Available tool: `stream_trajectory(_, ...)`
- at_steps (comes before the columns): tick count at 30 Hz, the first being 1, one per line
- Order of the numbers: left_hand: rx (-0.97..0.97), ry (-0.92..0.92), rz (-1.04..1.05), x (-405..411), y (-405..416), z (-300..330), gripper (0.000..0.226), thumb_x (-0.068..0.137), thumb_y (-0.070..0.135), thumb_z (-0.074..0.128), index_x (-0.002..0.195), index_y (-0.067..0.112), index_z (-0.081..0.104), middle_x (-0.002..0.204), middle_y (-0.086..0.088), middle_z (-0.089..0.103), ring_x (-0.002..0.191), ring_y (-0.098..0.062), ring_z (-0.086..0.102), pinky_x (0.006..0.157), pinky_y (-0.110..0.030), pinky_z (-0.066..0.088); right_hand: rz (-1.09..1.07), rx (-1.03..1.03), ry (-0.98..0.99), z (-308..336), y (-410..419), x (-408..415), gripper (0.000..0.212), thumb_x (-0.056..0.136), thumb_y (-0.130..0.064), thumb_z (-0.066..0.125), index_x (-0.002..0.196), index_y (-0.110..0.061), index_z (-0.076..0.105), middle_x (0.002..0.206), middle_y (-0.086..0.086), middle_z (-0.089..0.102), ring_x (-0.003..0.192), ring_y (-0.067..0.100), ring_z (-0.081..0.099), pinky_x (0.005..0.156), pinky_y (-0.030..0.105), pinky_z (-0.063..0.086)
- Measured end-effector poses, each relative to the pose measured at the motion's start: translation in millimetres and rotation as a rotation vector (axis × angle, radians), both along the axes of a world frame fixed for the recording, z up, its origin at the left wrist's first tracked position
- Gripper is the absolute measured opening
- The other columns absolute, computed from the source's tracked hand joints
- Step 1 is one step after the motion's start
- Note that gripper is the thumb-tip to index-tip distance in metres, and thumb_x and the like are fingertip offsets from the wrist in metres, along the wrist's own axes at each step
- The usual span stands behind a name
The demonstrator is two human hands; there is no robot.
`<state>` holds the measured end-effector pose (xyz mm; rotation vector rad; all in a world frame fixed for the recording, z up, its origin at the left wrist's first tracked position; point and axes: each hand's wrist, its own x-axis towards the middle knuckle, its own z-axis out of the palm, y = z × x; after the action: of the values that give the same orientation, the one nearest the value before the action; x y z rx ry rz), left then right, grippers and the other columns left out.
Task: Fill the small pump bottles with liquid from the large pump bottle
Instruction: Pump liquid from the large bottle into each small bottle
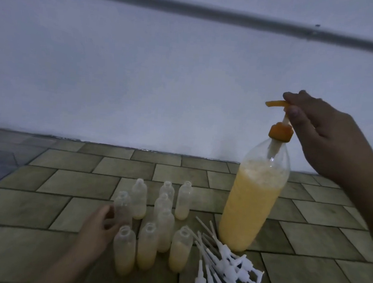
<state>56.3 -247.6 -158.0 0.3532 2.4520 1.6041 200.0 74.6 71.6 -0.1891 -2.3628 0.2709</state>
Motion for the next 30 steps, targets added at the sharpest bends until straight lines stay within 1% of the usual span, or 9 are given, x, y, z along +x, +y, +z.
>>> stream_trajectory(2, 0.025, 0.049, 0.043, 3.8, -1.7, 5.5, 0.027, 0.083, 0.021, 0.067, 0.108, 0.017, 0.059, 0.095, 0.003, 0.066, 0.088, -0.011, 0.062, 0.062, -0.020, 0.042, -0.002, 0.004, -0.011, -0.2, 1.4, 2.1, 0.066, 0.087, -0.068, 0.018, 0.141, -0.035, 0.037, 0.150, -0.008, 0.032, 0.143, 0.013, 0.018, 0.112, 0.032, 0.015)
stream_trajectory(4, 0.130, 0.087, 0.140, 7.6, -9.4, 16.3, 0.029, 0.080, 0.038, 0.068, 0.106, 0.029, 0.059, 0.096, 0.002, 0.067, 0.086, -0.010, 0.063, 0.068, -0.023, 0.046, -0.003, 0.013, 0.006, -3.2, 0.2, 4.4, 0.065, 0.088, -0.066, 0.019, 0.142, -0.034, 0.035, 0.146, -0.017, 0.028, 0.141, 0.010, 0.017, 0.110, 0.028, 0.014)
stream_trajectory(6, 0.291, 0.153, 0.238, 10.6, -14.0, 42.2, 0.044, 0.067, 0.057, 0.072, 0.099, 0.027, 0.063, 0.095, 0.001, 0.069, 0.090, -0.018, 0.065, 0.079, -0.038, 0.051, 0.006, 0.014, 0.041, -6.3, -2.3, 4.9, 0.066, 0.087, -0.065, 0.018, 0.142, -0.033, 0.035, 0.137, -0.022, 0.027, 0.137, 0.003, 0.018, 0.108, 0.024, 0.013)
stream_trajectory(8, 0.391, 0.294, 0.275, 16.1, -9.1, 82.4, 0.047, 0.064, 0.060, 0.071, 0.095, 0.026, 0.063, 0.093, 0.001, 0.068, 0.088, -0.019, 0.065, 0.080, -0.043, 0.051, 0.016, 0.019, 0.053, -8.1, -5.4, 2.4, 0.067, 0.086, -0.064, 0.017, 0.142, -0.031, 0.036, 0.134, -0.023, 0.028, 0.134, -0.002, 0.018, 0.108, 0.023, 0.014)
stream_trajectory(10, 0.406, 0.440, 0.240, 22.4, 9.5, 123.6, 0.045, 0.068, 0.054, 0.073, 0.103, 0.029, 0.061, 0.102, 0.004, 0.066, 0.094, -0.016, 0.064, 0.080, -0.038, 0.052, 0.020, 0.011, 0.061, -8.1, -7.2, -1.4, 0.068, 0.086, -0.063, 0.017, 0.141, -0.029, 0.039, 0.134, -0.023, 0.032, 0.134, -0.003, 0.018, 0.108, 0.022, 0.015)
stream_trajectory(14, 0.222, 0.669, -0.004, 29.0, 64.7, 179.8, 0.039, 0.076, 0.032, 0.072, 0.111, 0.037, 0.055, 0.106, 0.021, 0.053, 0.092, 0.004, 0.055, 0.068, -0.003, 0.043, 0.036, -0.003, 0.080, -10.1, -9.0, -5.2, 0.063, 0.091, -0.058, 0.018, 0.140, -0.026, 0.041, 0.144, -0.011, 0.040, 0.138, -0.001, 0.019, 0.108, 0.012, 0.010)
stream_trajectory(18, 0.108, 0.640, -0.176, 25.1, 112.9, 191.1, 0.043, 0.079, 0.034, 0.072, 0.118, 0.037, 0.055, 0.105, 0.023, 0.056, 0.094, 0.008, 0.050, 0.069, -0.005, 0.039, 0.020, 0.041, 0.051, -13.7, -8.0, -4.0, 0.067, 0.091, -0.061, 0.011, 0.142, -0.027, 0.036, 0.149, -0.009, 0.035, 0.142, 0.004, 0.015, 0.107, 0.009, 0.003)
stream_trajectory(22, 0.130, 0.631, -0.205, 22.8, 135.7, 194.3, 0.042, 0.080, 0.035, 0.070, 0.120, 0.035, 0.055, 0.104, 0.021, 0.054, 0.092, 0.009, 0.049, 0.068, 0.000, 0.036, 0.002, 0.047, 0.051, -13.7, -9.1, -3.9, 0.067, 0.091, -0.059, 0.010, 0.143, -0.026, 0.036, 0.149, -0.008, 0.034, 0.141, 0.001, 0.014, 0.105, 0.004, -0.001)
stream_trajectory(30, 0.165, 0.606, -0.245, 21.9, 142.0, 201.0, 0.042, 0.079, 0.031, 0.072, 0.118, 0.036, 0.056, 0.106, 0.019, 0.055, 0.093, 0.005, 0.050, 0.073, -0.006, 0.037, -0.011, 0.042, 0.059, -15.1, -8.2, -3.2, 0.067, 0.091, -0.060, 0.011, 0.142, -0.027, 0.036, 0.150, -0.009, 0.034, 0.141, 0.001, 0.014, 0.109, 0.012, 0.003)
